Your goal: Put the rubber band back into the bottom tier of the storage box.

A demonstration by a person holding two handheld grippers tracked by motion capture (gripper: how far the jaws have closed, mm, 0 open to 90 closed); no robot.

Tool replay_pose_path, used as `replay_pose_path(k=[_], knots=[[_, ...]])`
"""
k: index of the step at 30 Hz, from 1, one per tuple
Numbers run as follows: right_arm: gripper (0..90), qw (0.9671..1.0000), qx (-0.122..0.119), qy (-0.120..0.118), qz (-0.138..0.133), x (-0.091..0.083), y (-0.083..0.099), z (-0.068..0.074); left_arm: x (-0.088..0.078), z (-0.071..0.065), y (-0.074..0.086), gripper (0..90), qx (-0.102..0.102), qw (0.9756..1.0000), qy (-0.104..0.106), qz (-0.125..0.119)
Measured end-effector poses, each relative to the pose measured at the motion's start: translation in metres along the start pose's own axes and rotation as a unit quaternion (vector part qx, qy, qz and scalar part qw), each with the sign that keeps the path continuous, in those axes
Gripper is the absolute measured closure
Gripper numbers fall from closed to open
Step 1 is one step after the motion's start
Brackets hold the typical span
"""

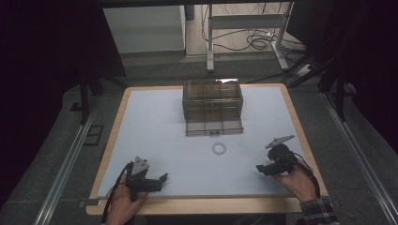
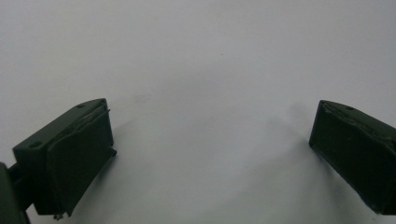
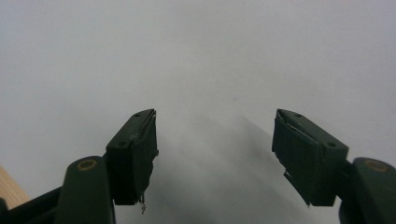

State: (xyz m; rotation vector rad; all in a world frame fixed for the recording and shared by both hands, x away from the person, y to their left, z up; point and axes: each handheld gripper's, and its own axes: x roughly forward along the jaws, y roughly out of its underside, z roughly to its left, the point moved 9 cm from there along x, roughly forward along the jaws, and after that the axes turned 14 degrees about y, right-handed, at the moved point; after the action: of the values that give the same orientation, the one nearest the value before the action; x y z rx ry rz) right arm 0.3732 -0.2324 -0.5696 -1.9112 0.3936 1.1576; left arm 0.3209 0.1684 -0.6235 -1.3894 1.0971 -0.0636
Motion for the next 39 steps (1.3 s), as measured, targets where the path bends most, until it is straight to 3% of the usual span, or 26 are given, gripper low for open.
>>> replay_pose_path(k=[19, 28, 39], knots=[[48.9, 0.9998, 0.004, 0.003, 0.020, 0.008, -0.022, 0.002, 0.000, 0.000, 0.000, 0.0, 0.000, 1.0000, 0.000, 0.000], [55.8, 0.9993, 0.020, -0.006, 0.030, 0.017, -0.035, 0.003, 0.000, 0.000, 0.000, 0.0, 0.000, 1.0000, 0.000, 0.000], [57.1, 0.9986, 0.033, -0.012, 0.041, 0.024, -0.051, 0.006, 0.000, 0.000, 0.000, 0.0, 0.000, 1.0000, 0.000, 0.000]])
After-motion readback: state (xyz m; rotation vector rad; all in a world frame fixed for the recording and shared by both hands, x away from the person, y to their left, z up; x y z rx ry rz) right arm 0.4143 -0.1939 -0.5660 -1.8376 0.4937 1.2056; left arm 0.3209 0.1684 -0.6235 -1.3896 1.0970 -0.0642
